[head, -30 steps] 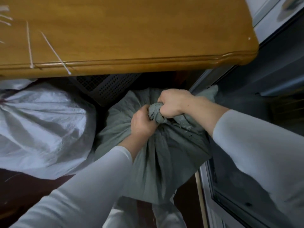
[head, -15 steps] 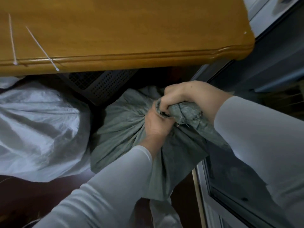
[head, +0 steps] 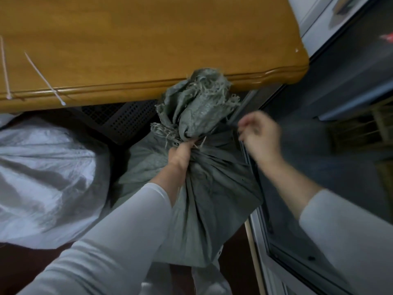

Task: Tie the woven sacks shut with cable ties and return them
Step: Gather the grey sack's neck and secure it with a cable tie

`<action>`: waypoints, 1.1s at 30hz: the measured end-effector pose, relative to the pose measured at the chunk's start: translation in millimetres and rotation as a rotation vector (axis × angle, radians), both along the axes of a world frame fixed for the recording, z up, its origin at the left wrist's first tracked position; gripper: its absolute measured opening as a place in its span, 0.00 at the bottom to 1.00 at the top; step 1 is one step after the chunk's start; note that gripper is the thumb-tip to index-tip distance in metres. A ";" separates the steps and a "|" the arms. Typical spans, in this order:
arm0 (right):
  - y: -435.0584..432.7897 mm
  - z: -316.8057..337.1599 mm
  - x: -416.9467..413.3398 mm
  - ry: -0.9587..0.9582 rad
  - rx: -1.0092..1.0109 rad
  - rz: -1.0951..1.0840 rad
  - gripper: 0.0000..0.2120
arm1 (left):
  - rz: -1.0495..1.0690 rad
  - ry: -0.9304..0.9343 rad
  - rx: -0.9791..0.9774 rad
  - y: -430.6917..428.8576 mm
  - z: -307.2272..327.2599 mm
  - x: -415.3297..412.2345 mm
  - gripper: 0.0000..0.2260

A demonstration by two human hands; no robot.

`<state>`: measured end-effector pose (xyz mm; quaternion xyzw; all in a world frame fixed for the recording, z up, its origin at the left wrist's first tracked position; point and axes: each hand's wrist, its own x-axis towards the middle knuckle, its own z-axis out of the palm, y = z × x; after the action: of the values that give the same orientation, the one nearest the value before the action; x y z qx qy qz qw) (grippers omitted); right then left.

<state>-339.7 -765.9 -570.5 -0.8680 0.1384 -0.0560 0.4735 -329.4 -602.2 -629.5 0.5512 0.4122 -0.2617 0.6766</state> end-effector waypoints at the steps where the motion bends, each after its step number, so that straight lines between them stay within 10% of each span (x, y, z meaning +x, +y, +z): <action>1: 6.0 -7.1 -12.7 -0.085 -0.153 0.183 0.15 | -0.023 0.012 -0.007 1.1 -1.7 0.3 0.40; 7: 20.2 -21.2 12.5 -0.334 -0.950 1.253 0.42 | -0.278 -0.068 0.000 3.0 -32.0 1.8 0.46; 16: 40.1 -41.4 67.4 -0.616 -1.455 1.474 0.22 | -0.587 -0.453 0.131 -5.0 -21.1 -8.8 0.23; 19: 61.8 -26.8 62.5 -0.331 -1.441 1.536 0.08 | -0.630 -0.381 0.211 -7.9 -20.3 -11.8 0.19; 23: 79.9 2.7 59.5 0.616 -1.601 1.378 0.04 | -0.591 -0.421 0.557 -20.2 -19.0 -26.3 0.35; 27: 105.7 15.6 65.8 0.703 -1.584 1.372 0.08 | -0.436 -0.416 0.617 -36.7 -2.0 -48.8 0.45; 33: 144.8 16.8 70.0 0.527 -1.546 1.529 0.04 | -0.220 -0.149 0.684 -10.6 -3.5 -30.1 0.17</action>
<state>-269.7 -621.1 -553.7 -0.7703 -0.4077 0.3646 -0.3278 -359.5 -612.7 -633.0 0.8042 0.3639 -0.1389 0.4490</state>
